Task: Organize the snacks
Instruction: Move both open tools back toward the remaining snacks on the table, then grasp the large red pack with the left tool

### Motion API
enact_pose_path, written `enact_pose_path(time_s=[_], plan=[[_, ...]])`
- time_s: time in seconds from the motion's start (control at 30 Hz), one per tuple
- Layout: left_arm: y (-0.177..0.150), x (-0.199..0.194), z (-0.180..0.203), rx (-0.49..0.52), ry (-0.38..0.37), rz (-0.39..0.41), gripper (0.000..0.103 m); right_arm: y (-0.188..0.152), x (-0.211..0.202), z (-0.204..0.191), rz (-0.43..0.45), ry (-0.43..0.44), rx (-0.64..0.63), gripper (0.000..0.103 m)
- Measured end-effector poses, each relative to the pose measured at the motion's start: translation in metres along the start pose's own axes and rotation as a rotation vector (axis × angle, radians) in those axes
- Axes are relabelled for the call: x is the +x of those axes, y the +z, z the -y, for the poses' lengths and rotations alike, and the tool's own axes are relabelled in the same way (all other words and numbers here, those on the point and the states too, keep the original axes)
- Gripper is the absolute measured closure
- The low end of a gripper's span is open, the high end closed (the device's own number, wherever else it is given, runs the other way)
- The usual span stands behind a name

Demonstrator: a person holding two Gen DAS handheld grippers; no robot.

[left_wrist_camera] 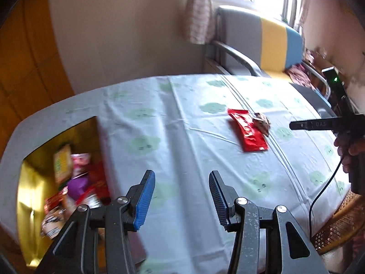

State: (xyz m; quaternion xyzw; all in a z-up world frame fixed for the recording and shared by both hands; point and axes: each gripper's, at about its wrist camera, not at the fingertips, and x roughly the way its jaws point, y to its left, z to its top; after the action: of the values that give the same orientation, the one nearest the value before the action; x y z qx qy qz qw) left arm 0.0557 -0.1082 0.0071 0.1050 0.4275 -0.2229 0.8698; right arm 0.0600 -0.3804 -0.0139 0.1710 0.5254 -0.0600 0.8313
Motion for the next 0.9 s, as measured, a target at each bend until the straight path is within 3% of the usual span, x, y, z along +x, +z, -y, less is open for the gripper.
enact_pose_path(time_s=[0.1, 0.2, 0.37, 0.6, 0.77, 0.83, 0.9], plan=[[0.015, 0.029, 0.025, 0.026, -0.062, -0.051, 0.052, 0.003, -0.007, 0.009, 0.031, 0.054, 0.065, 0.066], [0.027, 0.057, 0.048, 0.037, -0.094, -0.078, 0.037, 0.004, -0.011, 0.015, 0.04, 0.098, 0.116, 0.065], [0.043, 0.099, 0.076, 0.054, -0.123, -0.148, 0.037, 0.006, -0.011, 0.017, 0.031, 0.105, 0.124, 0.065], [0.068, 0.136, 0.113, 0.111, -0.127, -0.167, 0.037, 0.009, -0.017, 0.021, 0.055, 0.136, 0.142, 0.065], [0.076, 0.164, 0.118, 0.108, -0.131, -0.185, 0.035, 0.008, -0.018, 0.019, 0.059, 0.139, 0.128, 0.065], [0.077, 0.166, 0.113, 0.085, -0.156, -0.179, 0.041, 0.008, -0.019, 0.019, 0.062, 0.136, 0.125, 0.065], [0.074, 0.161, 0.109, 0.08, -0.181, -0.175, 0.06, 0.008, -0.019, 0.019, 0.06, 0.131, 0.123, 0.065]])
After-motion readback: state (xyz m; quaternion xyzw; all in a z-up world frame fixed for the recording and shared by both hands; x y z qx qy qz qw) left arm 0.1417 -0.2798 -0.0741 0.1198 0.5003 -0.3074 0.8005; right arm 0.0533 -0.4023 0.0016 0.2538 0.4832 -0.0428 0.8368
